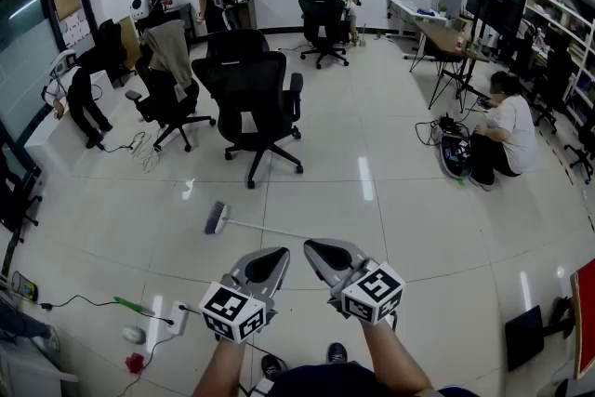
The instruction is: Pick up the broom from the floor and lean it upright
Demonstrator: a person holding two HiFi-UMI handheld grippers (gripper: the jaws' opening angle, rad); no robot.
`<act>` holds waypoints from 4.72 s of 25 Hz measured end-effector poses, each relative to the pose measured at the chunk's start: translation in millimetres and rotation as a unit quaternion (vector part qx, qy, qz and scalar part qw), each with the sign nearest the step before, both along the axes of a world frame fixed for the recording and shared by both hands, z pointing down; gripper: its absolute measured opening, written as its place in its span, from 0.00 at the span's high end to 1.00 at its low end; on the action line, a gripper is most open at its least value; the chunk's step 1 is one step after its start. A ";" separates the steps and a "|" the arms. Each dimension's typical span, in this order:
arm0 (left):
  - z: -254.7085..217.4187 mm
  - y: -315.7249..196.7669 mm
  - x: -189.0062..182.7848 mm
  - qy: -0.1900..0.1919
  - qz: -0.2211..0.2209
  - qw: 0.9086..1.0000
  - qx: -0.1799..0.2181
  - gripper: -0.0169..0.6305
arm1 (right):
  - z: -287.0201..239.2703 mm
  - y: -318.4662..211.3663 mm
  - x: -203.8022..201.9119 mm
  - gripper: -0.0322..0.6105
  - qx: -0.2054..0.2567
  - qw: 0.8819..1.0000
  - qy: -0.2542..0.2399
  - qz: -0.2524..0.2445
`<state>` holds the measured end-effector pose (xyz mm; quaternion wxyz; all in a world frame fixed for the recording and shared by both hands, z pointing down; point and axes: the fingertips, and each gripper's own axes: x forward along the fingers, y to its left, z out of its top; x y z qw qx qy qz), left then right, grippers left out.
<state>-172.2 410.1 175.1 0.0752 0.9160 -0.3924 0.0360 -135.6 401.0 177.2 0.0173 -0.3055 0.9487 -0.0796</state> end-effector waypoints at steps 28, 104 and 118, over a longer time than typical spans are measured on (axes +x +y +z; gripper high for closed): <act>38.4 -126.5 66.0 -0.014 -0.018 1.000 -0.018 0.98 | 35.4 -119.7 98.0 0.95 -0.022 0.999 0.028 0.018; 1013.2 -387.7 223.7 -0.440 0.452 0.758 -0.168 0.81 | 721.1 -398.7 272.4 0.95 -0.191 0.955 0.077 0.211; 762.0 -448.7 249.0 -0.357 0.414 0.829 -0.119 0.82 | 565.4 -429.1 290.9 0.95 -0.182 0.956 0.060 0.221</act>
